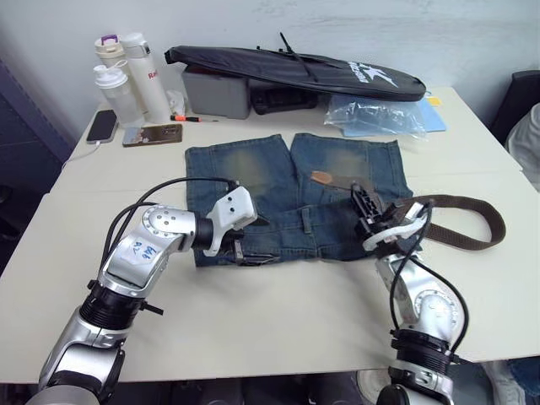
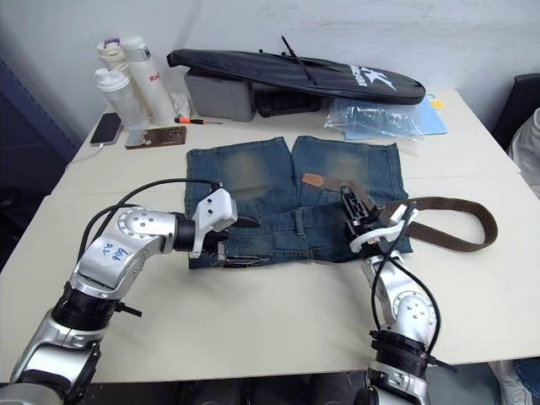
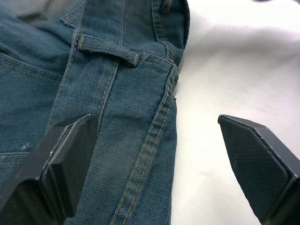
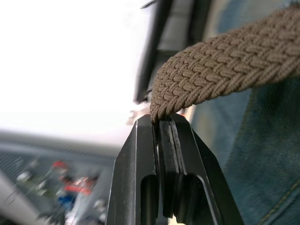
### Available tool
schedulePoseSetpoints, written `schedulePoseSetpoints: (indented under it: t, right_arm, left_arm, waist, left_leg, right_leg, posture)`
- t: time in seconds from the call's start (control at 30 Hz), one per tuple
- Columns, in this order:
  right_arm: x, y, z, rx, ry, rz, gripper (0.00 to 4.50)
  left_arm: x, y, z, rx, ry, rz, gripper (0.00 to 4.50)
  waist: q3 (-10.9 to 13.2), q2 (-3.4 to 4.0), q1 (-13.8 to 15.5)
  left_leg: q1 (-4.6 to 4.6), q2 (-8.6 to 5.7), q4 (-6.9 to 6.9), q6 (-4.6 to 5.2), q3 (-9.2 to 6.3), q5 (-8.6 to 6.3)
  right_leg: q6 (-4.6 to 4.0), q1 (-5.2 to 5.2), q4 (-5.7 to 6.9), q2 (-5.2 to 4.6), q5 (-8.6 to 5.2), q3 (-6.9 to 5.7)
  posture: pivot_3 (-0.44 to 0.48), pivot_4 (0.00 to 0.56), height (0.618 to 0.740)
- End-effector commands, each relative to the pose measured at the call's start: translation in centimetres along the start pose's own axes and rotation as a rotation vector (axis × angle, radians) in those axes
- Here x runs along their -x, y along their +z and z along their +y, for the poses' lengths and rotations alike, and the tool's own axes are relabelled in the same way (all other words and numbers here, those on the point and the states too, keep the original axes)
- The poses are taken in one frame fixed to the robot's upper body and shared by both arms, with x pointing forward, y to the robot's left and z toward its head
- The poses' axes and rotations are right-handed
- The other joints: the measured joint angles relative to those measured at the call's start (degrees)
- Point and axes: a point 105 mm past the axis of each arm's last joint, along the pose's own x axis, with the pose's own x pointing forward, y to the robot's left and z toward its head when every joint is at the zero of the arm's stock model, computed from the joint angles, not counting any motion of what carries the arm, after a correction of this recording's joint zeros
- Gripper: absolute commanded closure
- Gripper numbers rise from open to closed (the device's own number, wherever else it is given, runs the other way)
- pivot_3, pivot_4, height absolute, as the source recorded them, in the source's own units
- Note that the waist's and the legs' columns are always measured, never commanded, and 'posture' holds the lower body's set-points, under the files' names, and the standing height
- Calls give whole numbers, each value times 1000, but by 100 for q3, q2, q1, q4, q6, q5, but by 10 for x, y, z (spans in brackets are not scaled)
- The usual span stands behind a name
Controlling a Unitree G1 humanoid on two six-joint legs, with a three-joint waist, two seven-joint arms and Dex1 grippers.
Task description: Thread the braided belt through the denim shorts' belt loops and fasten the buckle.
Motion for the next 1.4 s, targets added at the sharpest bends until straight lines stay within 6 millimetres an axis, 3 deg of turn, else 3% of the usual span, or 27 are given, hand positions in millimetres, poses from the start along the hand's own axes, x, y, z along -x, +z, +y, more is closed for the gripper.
schedulePoseSetpoints:
  t: [0.03, 0.2, 0.43, 0.67, 0.87, 0.93, 1.03, 1.4]
  right_arm:
    - [15, 4, 12, 96, 38, 95, 4483]
    - [28, 22, 3, 239, -55, 154, 4483]
    - [20, 7, -16, 420, -149, 227, 4483]
    - [15, -8, -21, 381, -138, 233, 4483]
    - [19, -22, -11, 273, -61, 294, 4483]
    - [23, -14, -9, 172, -36, 251, 4483]
    - [31, -6, -20, 130, -67, 236, 4483]
    - [19, -31, -45, 211, -128, 349, 4483]
  left_arm:
    - [9, 8, 0, -28, 21, -25, 0]
    - [14, 4, 4, -24, 34, -10, 0]
    - [17, 2, 4, -23, 35, -2, 0]
    - [20, 0, 7, -22, 40, 8, 0]
    - [20, -1, 7, -21, 38, 9, 0]
    - [20, -1, 8, -22, 39, 10, 0]
    - [21, -1, 8, -23, 41, 12, 0]
    - [31, -1, 17, -1, 97, -3, 0]
  waist:
    - [7, 2, 2]
    - [26, 1, 12]
    - [35, -9, 13]
    - [37, -14, 1]
    - [38, -13, -4]
    - [37, -13, 0]
    - [37, -13, 7]
    - [34, -20, -14]
  left_leg:
    - [2, 0, -4, 0, 2, 0]
    - [8, -1, -10, 0, 7, 0]
    - [18, 1, -22, 0, 5, 2]
    - [17, -1, -26, -2, 7, 3]
    - [22, 5, -26, -1, 5, 3]
    - [22, 6, -27, -1, 4, 3]
    - [19, 4, -28, -1, 3, 3]
    - [27, 3, -25, 2, 6, 5]
  right_leg:
    - [-1, 1, -18, -1, 0, 0]
    - [4, 10, -41, 1, 3, -4]
    - [7, 16, -44, 2, 4, -8]
    - [9, 16, -48, 1, 6, -7]
    - [8, 15, -41, 7, 5, -8]
    - [7, 14, -41, 8, 5, -9]
    - [7, 15, -42, 6, 4, -10]
    - [7, 21, -43, 6, 9, -9]
  posture:
    - [0, 150, 642]
    - [0, 150, 642]
    - [0, 150, 642]
    - [0, 150, 642]
    - [0, 150, 642]
    - [0, 150, 642]
    - [0, 150, 642]
    - [0, 150, 642]
